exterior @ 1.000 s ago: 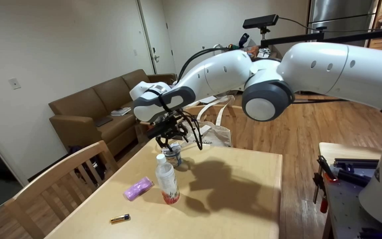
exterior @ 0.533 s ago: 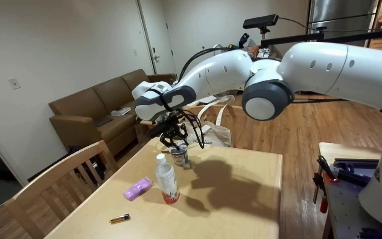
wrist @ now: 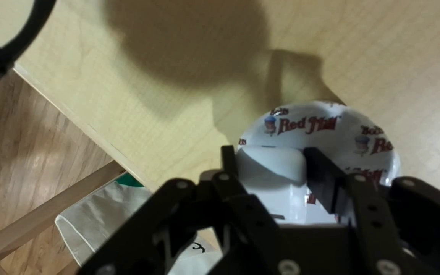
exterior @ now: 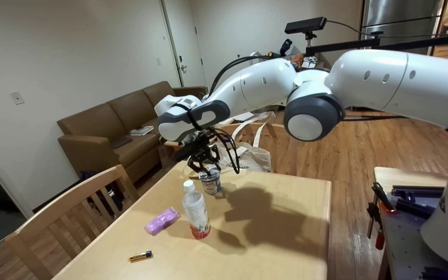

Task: Pick up the airpods case and put it on the table.

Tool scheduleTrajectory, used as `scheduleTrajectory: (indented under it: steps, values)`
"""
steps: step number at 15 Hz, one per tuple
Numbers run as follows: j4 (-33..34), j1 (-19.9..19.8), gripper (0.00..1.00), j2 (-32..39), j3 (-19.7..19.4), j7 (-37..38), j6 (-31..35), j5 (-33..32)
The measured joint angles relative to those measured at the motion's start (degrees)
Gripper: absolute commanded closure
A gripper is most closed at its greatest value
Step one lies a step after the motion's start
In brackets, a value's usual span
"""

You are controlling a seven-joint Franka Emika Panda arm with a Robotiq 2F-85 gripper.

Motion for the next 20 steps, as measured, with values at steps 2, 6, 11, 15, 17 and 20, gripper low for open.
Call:
scheduleTrajectory:
  steps: [2,6,11,15,17,20]
  values:
    - [0.56,-0.34,0.77,-0.16,0.00,-0.04,0.11,0.00]
    - [1.67,-1.78,0.77,-2.15,-0.02,-2.01,2.08,0.00]
    - [2.01,-0.96,0.77,-4.56,0.19,-9.50,5.80,-0.05]
    - [1.83,2.96,0.77,-4.67,0.12,-16.48,9.16,-1.16]
    - [1.43,5.59,0.77,-4.60,-0.18,-18.81,10.63,-2.94]
    - [0.01,9.68,0.77,-4.41,-1.18,-20.88,13.29,-6.48]
